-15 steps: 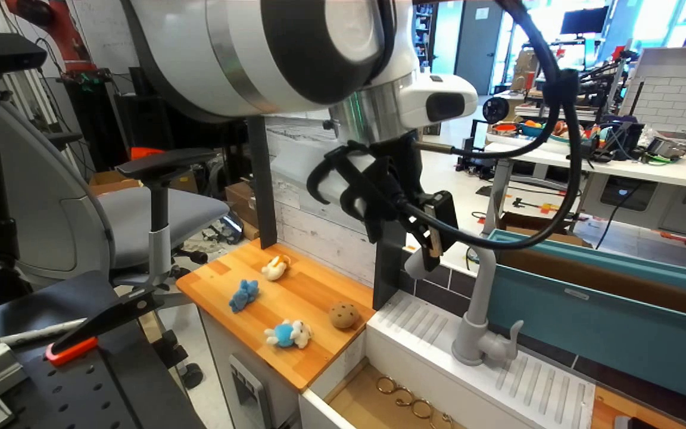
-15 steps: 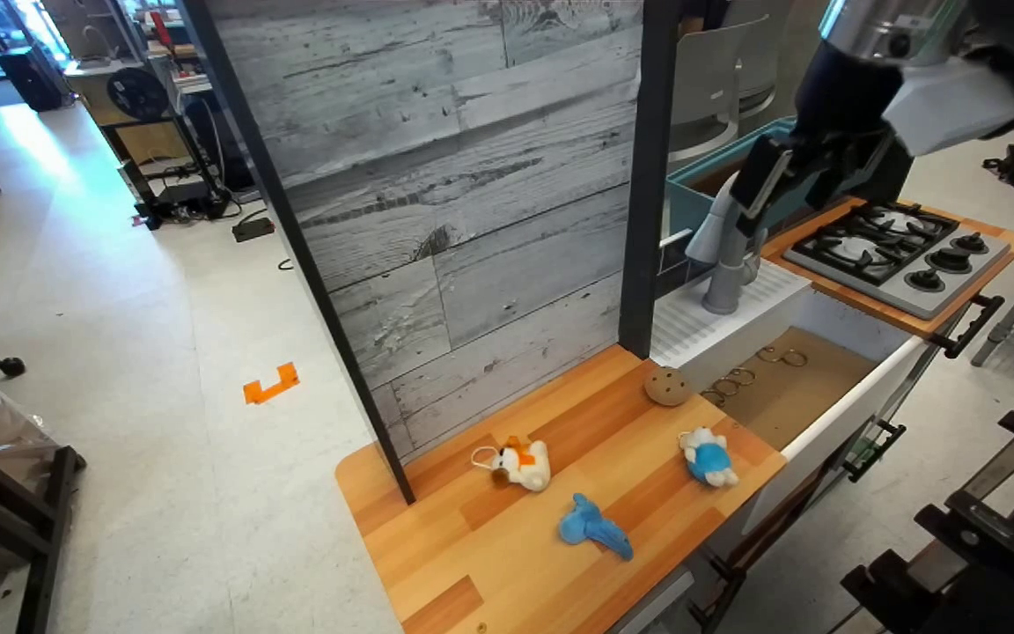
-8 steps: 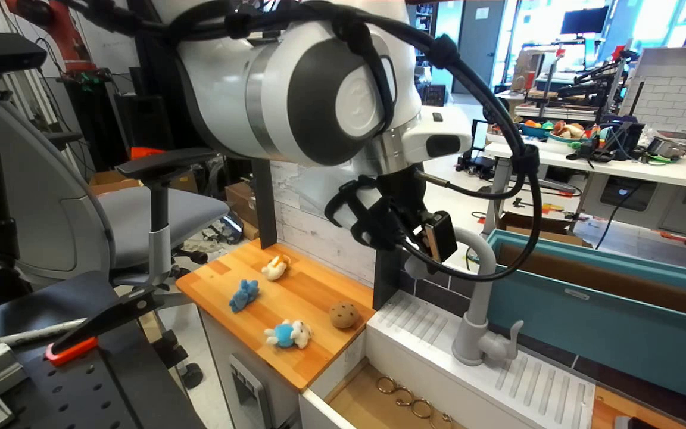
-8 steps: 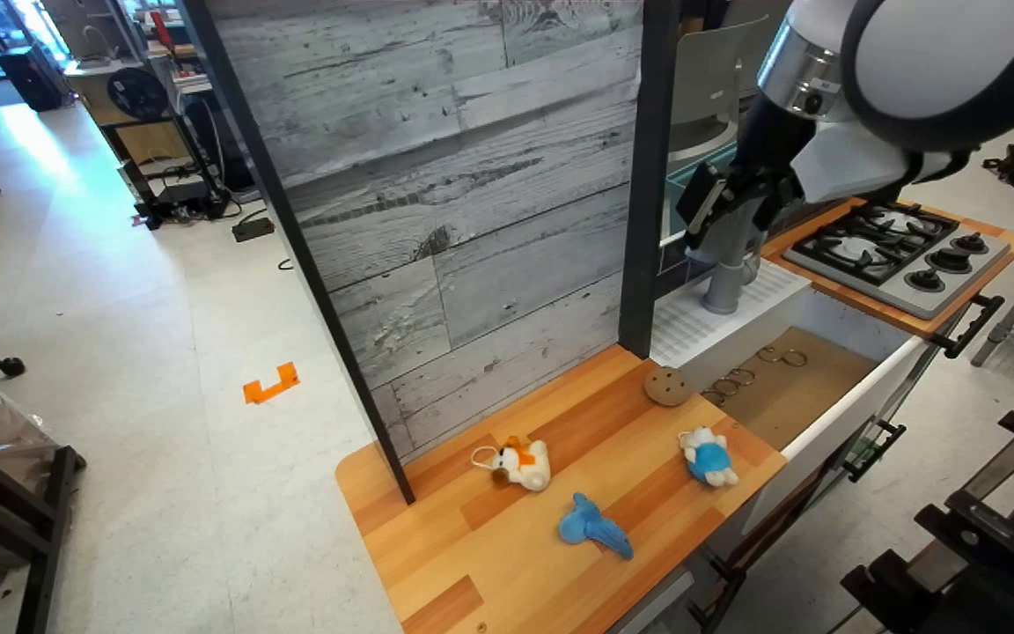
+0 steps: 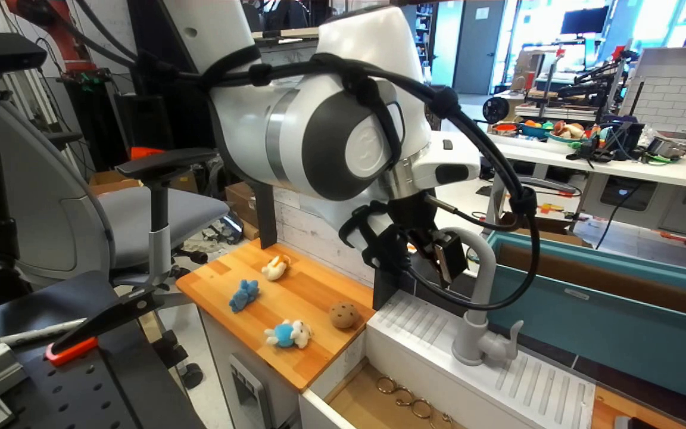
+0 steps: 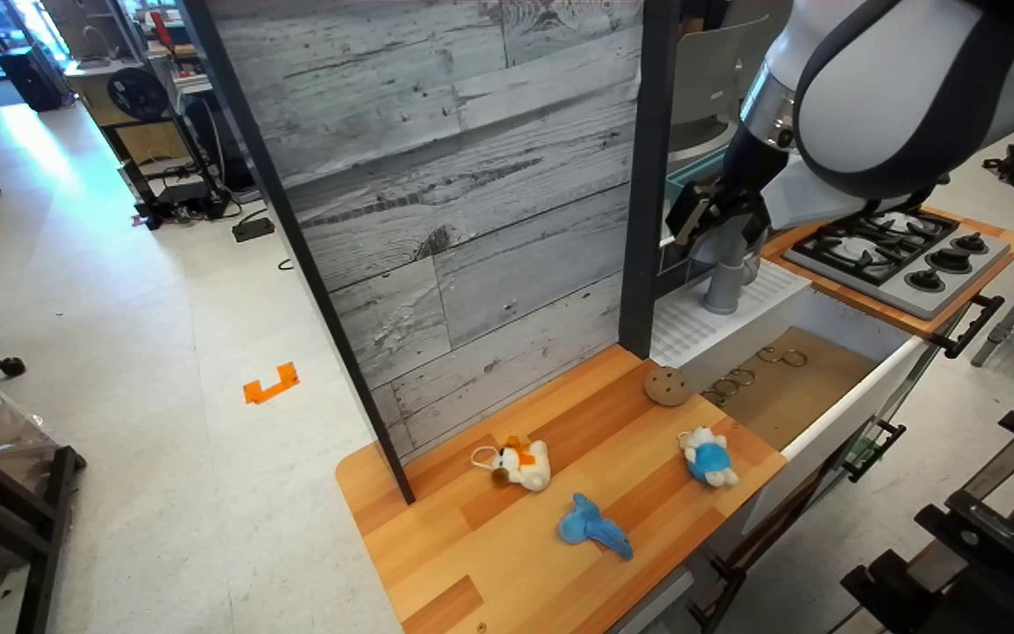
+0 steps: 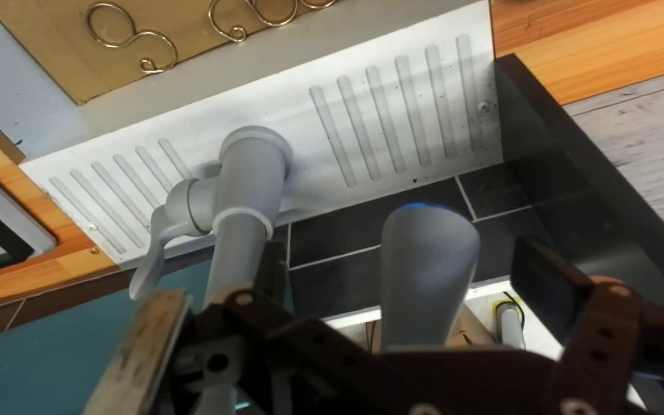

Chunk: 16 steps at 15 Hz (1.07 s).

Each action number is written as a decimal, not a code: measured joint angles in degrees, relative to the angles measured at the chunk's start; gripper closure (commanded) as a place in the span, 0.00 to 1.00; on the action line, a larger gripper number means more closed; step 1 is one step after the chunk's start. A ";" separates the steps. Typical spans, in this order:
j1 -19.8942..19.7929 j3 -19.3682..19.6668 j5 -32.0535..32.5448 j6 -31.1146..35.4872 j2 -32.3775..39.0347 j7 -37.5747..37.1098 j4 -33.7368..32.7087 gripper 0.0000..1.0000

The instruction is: Center the faucet

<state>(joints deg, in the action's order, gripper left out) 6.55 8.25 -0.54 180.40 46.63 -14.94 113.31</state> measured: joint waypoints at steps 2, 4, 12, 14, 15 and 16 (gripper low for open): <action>0.17 0.33 -0.35 0.28 0.80 0.00 -0.58 0.00; 0.74 1.00 -0.66 1.68 1.55 0.00 -0.75 0.00; 4.07 4.43 -2.30 8.68 4.41 0.38 0.06 0.00; 4.47 4.72 -3.00 9.45 4.43 0.76 0.84 0.00; 4.53 4.74 -3.36 10.07 4.43 1.11 1.29 0.00; 4.55 4.74 -3.47 10.80 4.39 1.32 1.71 0.00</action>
<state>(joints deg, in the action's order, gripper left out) 11.10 12.99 -4.01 191.20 51.03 -13.62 115.02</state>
